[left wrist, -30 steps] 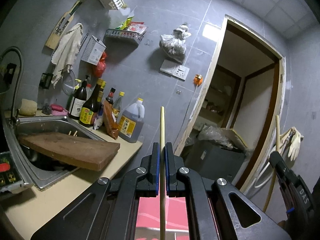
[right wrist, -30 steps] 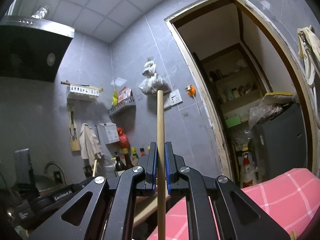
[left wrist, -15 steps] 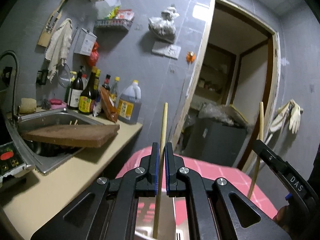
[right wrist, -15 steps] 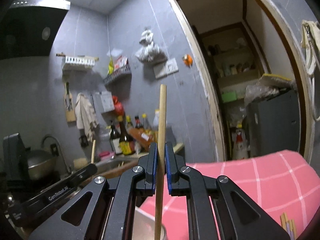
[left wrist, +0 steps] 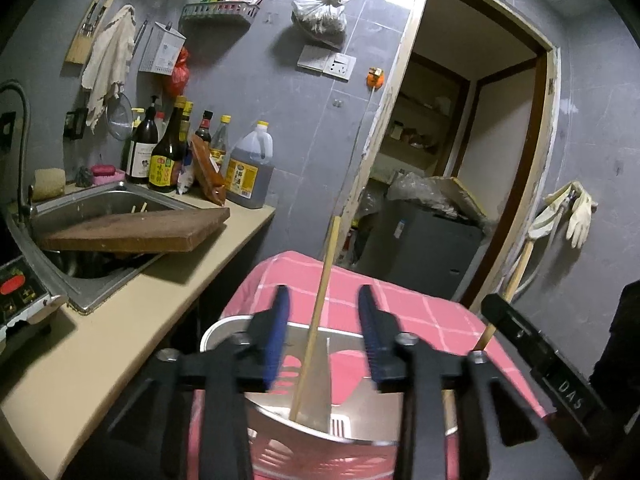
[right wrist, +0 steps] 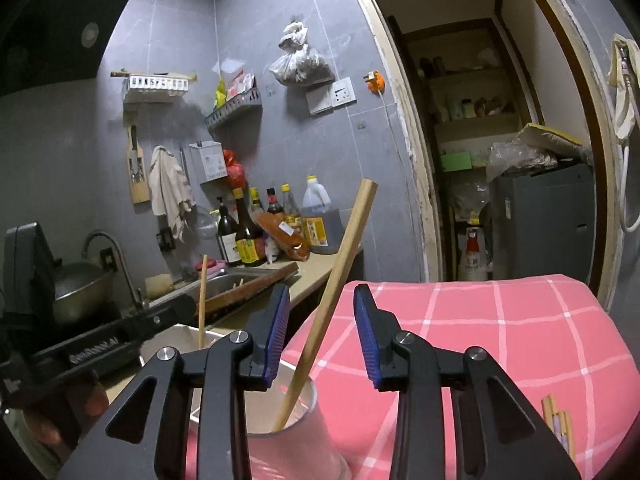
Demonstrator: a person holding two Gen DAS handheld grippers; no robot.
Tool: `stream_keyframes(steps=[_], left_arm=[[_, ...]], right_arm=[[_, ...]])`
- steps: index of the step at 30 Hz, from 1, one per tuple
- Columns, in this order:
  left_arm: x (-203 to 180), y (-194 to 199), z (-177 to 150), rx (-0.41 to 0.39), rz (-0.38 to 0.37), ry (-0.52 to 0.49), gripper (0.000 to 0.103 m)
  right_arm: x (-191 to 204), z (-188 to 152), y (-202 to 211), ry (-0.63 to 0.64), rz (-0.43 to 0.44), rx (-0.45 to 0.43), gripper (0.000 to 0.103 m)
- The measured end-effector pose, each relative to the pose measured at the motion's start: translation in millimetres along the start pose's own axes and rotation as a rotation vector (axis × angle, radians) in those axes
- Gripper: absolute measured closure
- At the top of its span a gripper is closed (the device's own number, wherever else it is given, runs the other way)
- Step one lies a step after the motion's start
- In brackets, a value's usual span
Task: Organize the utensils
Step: 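Lower the chopsticks into the white basket and open both grippers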
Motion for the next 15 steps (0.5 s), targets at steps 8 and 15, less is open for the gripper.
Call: stream_keyframes(steps=[8, 15], left_arm=[[-18.0, 17.1, 8.5, -0.032, -0.009, -0.022, 0.056], [-50.0, 40.6, 14.8, -0.092, -0.022, -0.078, 0.028]], right_arm=[[-13.5, 21.0, 32.5, -0.003, -0.036, -0.082, 0.032], [-30.1, 40.4, 86.4, 0.006, -0.080, -0.157, 0.003]])
Point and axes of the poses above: each gripper's, at about its wrist camera, not at the fingertips, and y roughly against the way its jaws point, x to its left, z to its top, the point moved 9 cm from there along -y, roughly the way its jaws point, and after that the axes turned 3 degrees about -z, right-handed, at the moved point
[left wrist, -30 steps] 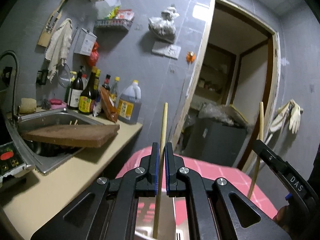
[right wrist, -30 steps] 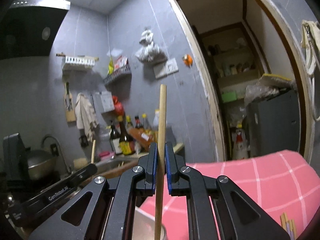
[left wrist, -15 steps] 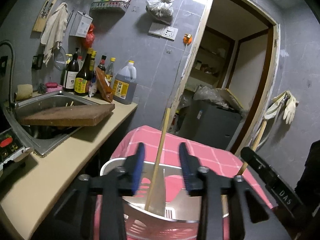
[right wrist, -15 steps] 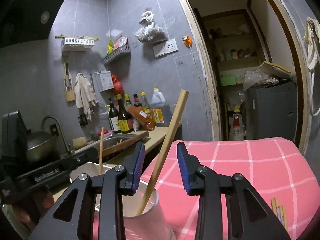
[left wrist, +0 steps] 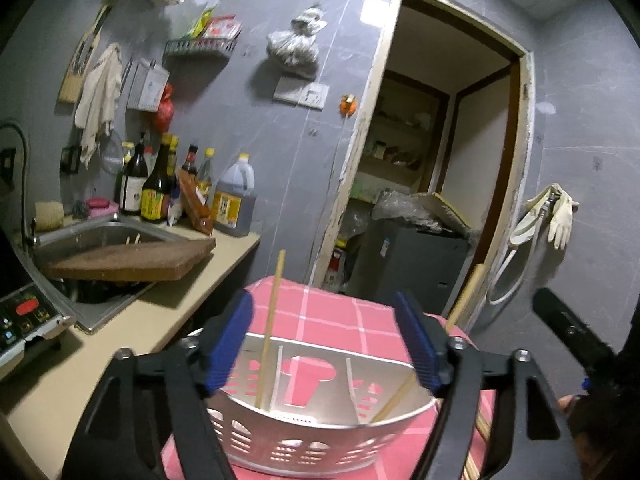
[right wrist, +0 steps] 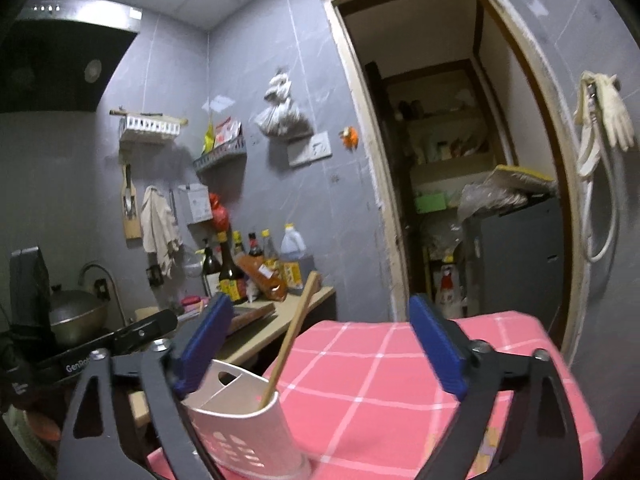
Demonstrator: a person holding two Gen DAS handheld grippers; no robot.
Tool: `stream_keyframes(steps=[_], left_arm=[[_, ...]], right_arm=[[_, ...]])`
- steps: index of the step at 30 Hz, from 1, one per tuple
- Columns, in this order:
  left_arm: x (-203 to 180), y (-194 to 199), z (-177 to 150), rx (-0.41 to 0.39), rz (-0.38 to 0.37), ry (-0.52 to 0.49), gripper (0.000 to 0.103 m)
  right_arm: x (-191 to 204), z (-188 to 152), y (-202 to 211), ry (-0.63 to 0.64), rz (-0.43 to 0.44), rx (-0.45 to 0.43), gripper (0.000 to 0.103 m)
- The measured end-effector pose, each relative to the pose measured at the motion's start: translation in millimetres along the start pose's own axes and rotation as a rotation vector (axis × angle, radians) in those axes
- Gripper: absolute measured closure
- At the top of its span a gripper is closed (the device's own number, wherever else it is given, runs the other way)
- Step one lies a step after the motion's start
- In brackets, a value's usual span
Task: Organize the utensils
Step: 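Lower the chopsticks into the white basket and open both grippers, then move both tools back down to the remaining chopsticks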
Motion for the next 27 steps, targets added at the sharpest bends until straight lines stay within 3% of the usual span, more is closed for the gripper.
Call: stream_keyframes(steps=[2, 5, 8, 14, 20, 27], left_arm=[[-12.2, 8.2, 2.2, -0.022, -0.014, -0.014, 0.021], [-29.6, 16.2, 2.8, -0.033, -0.043, -0.036, 0.020], [-47.8, 22.6, -1.0, -0.032, -0.075, -0.056, 0.006], [-85.8, 27.5, -21.2, 0.012, -0.150, -0.077, 0.005], [-121.1, 16.8, -57.7, 0.106, -0.199, -0.115, 0.005], [-144.7, -7.0, -114.9, 0.283, -0.207, -0.140, 0.005]], right_arm=[[-7.5, 7.8, 18.3, 0.003, -0.016, -0.020, 0.000], [-19.7, 16.6, 43.7, 0.015, -0.047, -0.034, 0.000], [-33.3, 22.1, 65.3, 0.017, -0.079, -0.034, 0.000], [-59.8, 16.8, 94.1, 0.049, -0.158, 0.004, 0.000], [-84.3, -2.1, 112.8, 0.083, -0.226, 0.055, 0.000], [-109.5, -37.2, 117.5, 0.089, -0.260, 0.149, 0.000]])
Point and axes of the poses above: each gripper's, at about its wrist camera, not at the fingertips, and y roughly against the way its jaws point, x to its left, z to its top, the point moved 9 cm from there along -y, roughly the way its jaws point, and after that the axes turned 3 degrees about -z, right-handed, at the moved point
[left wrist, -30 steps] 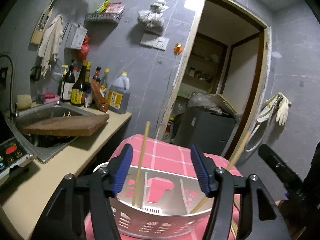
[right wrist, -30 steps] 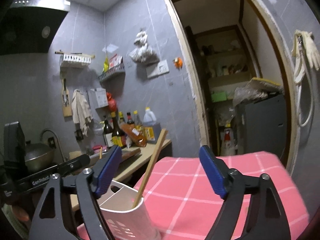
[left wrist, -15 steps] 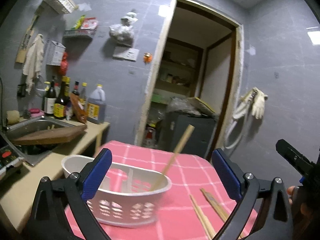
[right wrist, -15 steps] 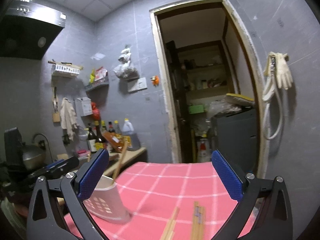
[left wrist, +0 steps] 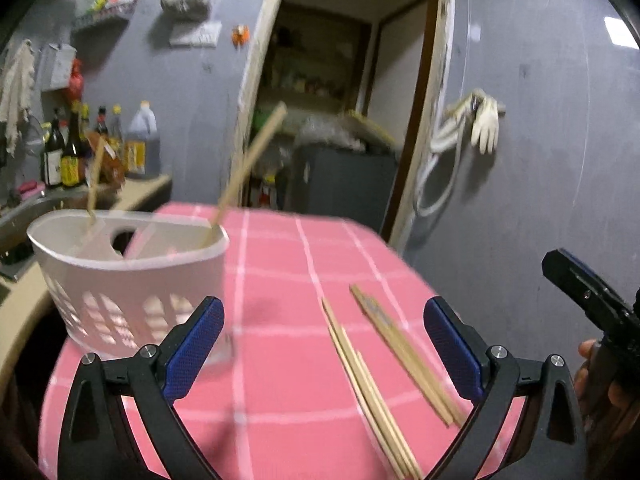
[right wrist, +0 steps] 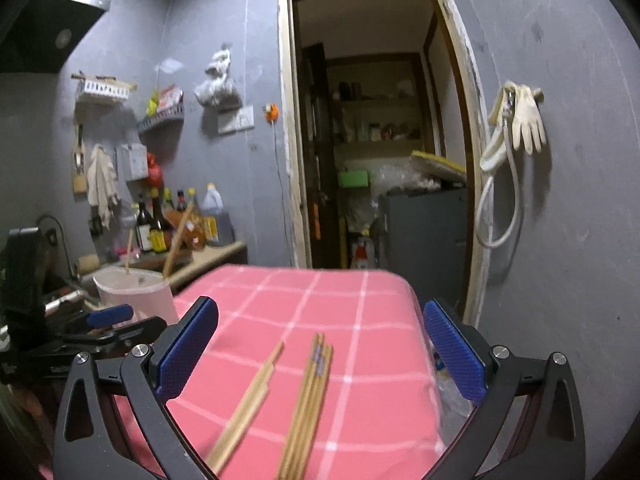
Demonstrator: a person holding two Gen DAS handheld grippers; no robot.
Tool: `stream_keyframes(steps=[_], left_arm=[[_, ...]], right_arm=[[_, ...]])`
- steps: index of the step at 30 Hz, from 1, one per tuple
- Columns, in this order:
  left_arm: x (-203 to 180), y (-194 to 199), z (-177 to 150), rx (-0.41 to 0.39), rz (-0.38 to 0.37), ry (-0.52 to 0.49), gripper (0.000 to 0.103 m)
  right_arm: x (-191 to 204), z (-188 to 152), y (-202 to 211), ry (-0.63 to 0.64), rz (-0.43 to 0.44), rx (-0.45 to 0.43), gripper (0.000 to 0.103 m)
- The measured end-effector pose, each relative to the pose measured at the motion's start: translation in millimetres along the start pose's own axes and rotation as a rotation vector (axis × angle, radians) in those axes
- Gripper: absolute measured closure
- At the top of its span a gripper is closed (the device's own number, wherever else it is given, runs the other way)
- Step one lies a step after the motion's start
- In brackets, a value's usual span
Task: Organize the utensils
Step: 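Move both tools back down to the remaining chopsticks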
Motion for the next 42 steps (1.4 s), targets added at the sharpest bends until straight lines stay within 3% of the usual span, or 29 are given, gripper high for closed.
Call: stream_keyframes(steps=[11, 15, 21, 23, 28, 33, 42], left_arm=[[5.5, -49.7, -47.4, 0.233, 0.024, 0.002, 0.007], [7.2, -61.7, -60.7, 0.293, 0.018, -0.003, 0.016], [10.6, -82.7, -76.1, 0.400, -0.002, 0.025, 0.040], [12.3, -88.7, -78.7, 0.424, 0.001, 0.032, 0.044], [11.6, -98.4, -77.2, 0.442, 0.008, 0.016, 0.050], [14.1, -105.5, -76.2, 0.446, 0.028, 0.013, 0.054], [9.3, -116.7, -77.8, 0.461, 0.050, -0.022, 0.061]], right_arm=[[-24.9, -47.3, -35.0, -0.045, -0.007, 0.187, 0.000], [-28.5, -61.2, -48.4, -0.052, -0.004, 0.256, 0.000], [-27.0, -84.5, -71.7, -0.050, 0.012, 0.385, 0.020], [-26.2, -93.5, -80.6, -0.043, 0.016, 0.439, 0.029], [-24.7, -109.6, -99.8, -0.027, 0.019, 0.544, 0.048], [-22.7, -122.1, -111.7, -0.024, 0.043, 0.617, 0.054], [-22.8, -120.2, -121.2, -0.007, 0.035, 0.639, 0.055]])
Point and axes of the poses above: each gripper's, at about its wrist camera, not at the fingertips, and y roughly against the way its jaws point, x to its left, z to its top, the point moved 9 cm from there along -y, roughly the way its jaws point, and after that the axes turned 3 degrees about -z, right-handed, at the moved point
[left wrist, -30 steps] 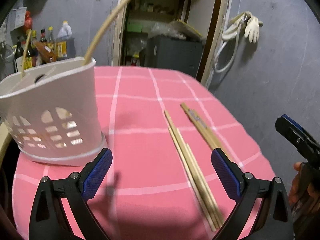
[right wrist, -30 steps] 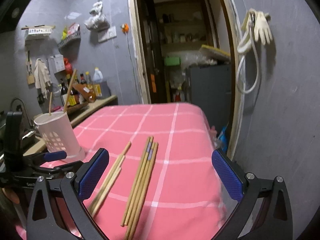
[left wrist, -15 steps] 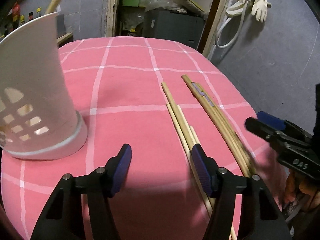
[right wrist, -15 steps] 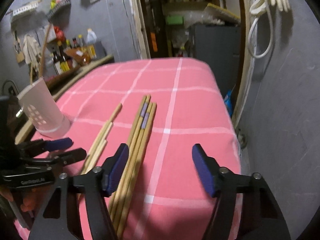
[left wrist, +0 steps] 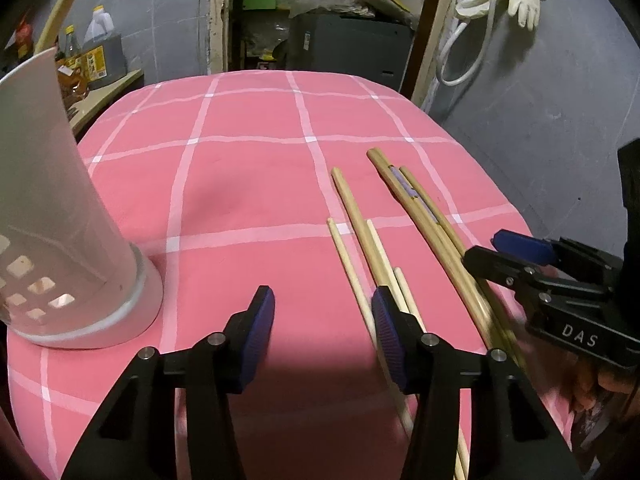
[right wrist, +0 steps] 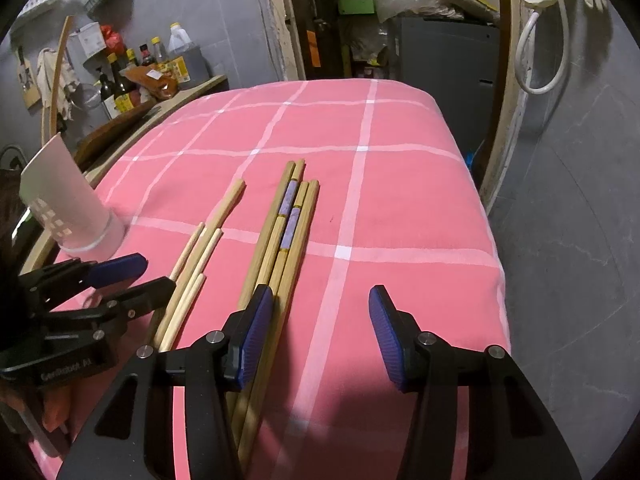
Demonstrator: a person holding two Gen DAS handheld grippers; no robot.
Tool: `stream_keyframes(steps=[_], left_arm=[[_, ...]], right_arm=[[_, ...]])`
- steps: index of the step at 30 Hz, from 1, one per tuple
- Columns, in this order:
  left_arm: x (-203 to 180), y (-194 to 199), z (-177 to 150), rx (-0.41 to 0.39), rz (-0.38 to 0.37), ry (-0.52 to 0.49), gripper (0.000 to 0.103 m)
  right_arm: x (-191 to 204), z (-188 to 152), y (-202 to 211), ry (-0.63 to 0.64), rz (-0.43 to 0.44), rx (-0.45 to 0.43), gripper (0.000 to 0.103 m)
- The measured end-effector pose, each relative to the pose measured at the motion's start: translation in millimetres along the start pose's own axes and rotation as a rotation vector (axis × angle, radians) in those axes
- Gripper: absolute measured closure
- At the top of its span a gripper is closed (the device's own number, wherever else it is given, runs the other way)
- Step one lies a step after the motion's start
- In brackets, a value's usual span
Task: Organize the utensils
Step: 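Move both tools back down to the remaining chopsticks, then close the left gripper on a chopstick while the right gripper grasps another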
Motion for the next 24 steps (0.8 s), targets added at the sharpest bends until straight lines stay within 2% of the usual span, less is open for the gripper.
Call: stream_keyframes(steps=[3, 8, 15, 18, 24], left_arm=[[0.6, -3.0, 2.4, 0.004, 0.006, -0.003, 0.070], [2.4, -5.9, 6.4, 0.010, -0.012, 0.018, 0.075], [2.7, -3.9, 7.8, 0.019, -0.074, 0.042, 0.087], [1.9, -3.8, 9.1, 0.026, -0.095, 0.046, 0.090], [-2.4, -6.2, 10.5, 0.046, -0.126, 0.045, 0.090]], right_arm=[[0.5, 5.0, -4.0, 0.003, -0.004, 0.003, 0.057], [3.4, 15.3, -13.3, 0.009, -0.010, 0.005, 0.063], [3.5, 22.7, -18.9, 0.052, -0.027, 0.015, 0.077], [10.1, 19.9, -20.2, 0.071, -0.014, 0.035, 0.084], [14.5, 21.5, -31.1, 0.065, -0.009, 0.083, 0.084]])
Point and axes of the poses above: each gripper's, at about its wrist camera, not at the fingertips, and y roughly against the way its jaws point, x to its left, z to its top, the point moved 9 cm from there along -y, roughly the way its jaws point, and after that the axes turned 3 degrees about -z, right-handed, at the moved point
